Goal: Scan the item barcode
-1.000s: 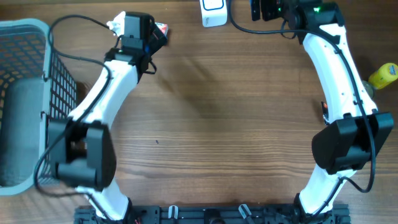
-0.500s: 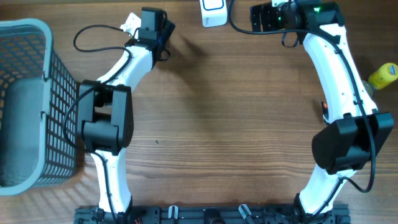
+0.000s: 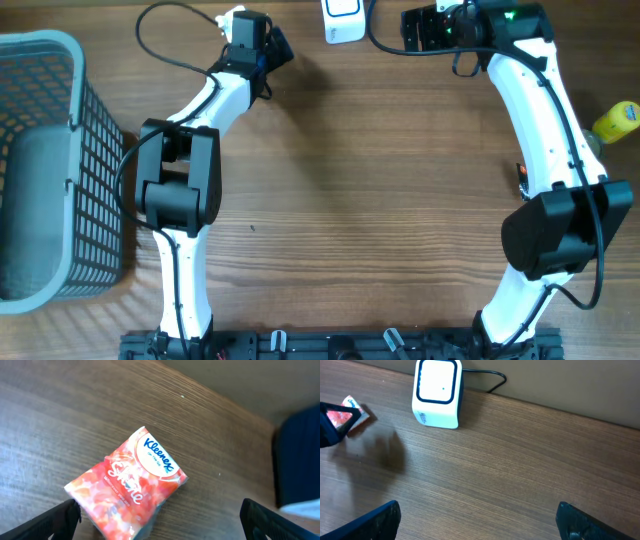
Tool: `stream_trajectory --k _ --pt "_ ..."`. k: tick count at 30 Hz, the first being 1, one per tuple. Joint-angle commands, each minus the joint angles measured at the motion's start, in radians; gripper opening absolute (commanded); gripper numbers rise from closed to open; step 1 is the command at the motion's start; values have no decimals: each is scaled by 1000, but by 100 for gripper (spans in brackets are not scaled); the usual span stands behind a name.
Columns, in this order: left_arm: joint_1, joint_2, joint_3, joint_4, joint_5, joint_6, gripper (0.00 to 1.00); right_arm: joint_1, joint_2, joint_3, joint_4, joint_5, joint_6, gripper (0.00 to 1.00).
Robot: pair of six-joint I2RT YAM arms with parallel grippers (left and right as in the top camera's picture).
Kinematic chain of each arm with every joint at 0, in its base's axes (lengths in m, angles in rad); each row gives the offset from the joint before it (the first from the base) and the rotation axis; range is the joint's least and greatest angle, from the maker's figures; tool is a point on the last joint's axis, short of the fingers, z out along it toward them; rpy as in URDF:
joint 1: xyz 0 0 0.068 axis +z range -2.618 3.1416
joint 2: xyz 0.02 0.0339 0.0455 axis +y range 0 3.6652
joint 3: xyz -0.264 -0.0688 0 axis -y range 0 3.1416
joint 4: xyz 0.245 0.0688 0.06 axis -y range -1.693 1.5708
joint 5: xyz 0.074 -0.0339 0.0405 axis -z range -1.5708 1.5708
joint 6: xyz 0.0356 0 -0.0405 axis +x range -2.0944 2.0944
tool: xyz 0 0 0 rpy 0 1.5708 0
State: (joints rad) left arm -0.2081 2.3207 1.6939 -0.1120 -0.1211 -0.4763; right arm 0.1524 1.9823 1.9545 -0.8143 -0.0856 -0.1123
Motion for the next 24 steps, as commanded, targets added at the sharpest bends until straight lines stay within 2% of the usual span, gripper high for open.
stream_trajectory --k 1,9,24 --pt "-3 6 28 16 -35 186 100 3 23 0 6 -16 11 100" --pt "28 21 28 168 -71 245 100 5 23 0 3 -19 33 100" --pt "34 121 28 220 -45 245 99 19 23 0 -8 -27 90 100"
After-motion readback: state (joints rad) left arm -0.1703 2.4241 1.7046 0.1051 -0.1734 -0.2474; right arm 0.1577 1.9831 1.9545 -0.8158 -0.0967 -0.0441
